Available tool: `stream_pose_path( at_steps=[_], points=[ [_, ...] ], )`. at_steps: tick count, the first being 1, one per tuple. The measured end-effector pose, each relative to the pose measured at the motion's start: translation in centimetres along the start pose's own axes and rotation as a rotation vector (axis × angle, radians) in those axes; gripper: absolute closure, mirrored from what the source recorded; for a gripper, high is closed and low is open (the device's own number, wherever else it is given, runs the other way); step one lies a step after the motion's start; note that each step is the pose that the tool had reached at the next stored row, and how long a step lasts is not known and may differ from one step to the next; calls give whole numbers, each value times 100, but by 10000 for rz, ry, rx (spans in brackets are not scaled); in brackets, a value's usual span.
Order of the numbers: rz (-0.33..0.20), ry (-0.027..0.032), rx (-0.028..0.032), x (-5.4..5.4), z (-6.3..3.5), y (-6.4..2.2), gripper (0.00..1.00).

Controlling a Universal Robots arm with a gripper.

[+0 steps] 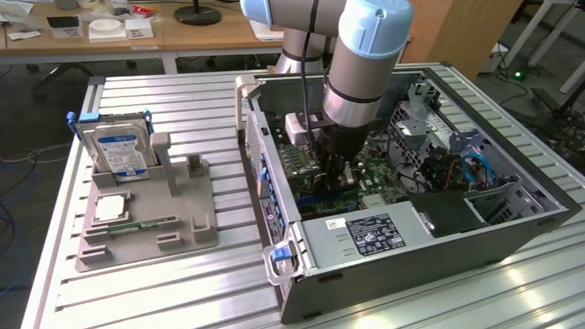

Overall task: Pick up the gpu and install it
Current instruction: 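Insert the gpu into the slot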

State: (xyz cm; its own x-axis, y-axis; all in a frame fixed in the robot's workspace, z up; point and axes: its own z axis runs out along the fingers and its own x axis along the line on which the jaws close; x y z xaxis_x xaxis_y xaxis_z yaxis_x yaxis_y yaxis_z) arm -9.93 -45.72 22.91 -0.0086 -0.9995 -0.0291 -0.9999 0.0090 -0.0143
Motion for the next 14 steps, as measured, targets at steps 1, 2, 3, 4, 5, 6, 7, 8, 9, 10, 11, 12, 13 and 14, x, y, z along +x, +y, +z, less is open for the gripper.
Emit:
stream_pose_path(
  at_steps=[1, 2, 3, 4, 5, 6, 7, 8, 9, 10, 11, 12, 13, 14],
  points=[
    [0, 2, -1, 0, -1, 0, 73],
    [0, 3, -1, 0, -2, 0, 73],
    [-1, 2, -1, 0, -1, 0, 73],
    [-1, 2, -1, 0, -1, 0, 73],
    [0, 3, -1, 0, -2, 0, 73],
    [0, 3, -2, 0, -2, 0, 73],
    [0, 3, -2, 0, -2, 0, 73],
    [-1, 3, -2, 0, -2, 0, 73],
    [0, 3, -1, 0, -2, 0, 73],
    [0, 2, -1, 0, -2, 0, 73],
    [0, 2, -1, 0, -4, 0, 73],
    [-1, 2, -1, 0, -5, 0, 73],
    [0, 2, -1, 0, -5, 0, 73],
    [0, 2, -1, 0, -5, 0, 73]
  ],
)
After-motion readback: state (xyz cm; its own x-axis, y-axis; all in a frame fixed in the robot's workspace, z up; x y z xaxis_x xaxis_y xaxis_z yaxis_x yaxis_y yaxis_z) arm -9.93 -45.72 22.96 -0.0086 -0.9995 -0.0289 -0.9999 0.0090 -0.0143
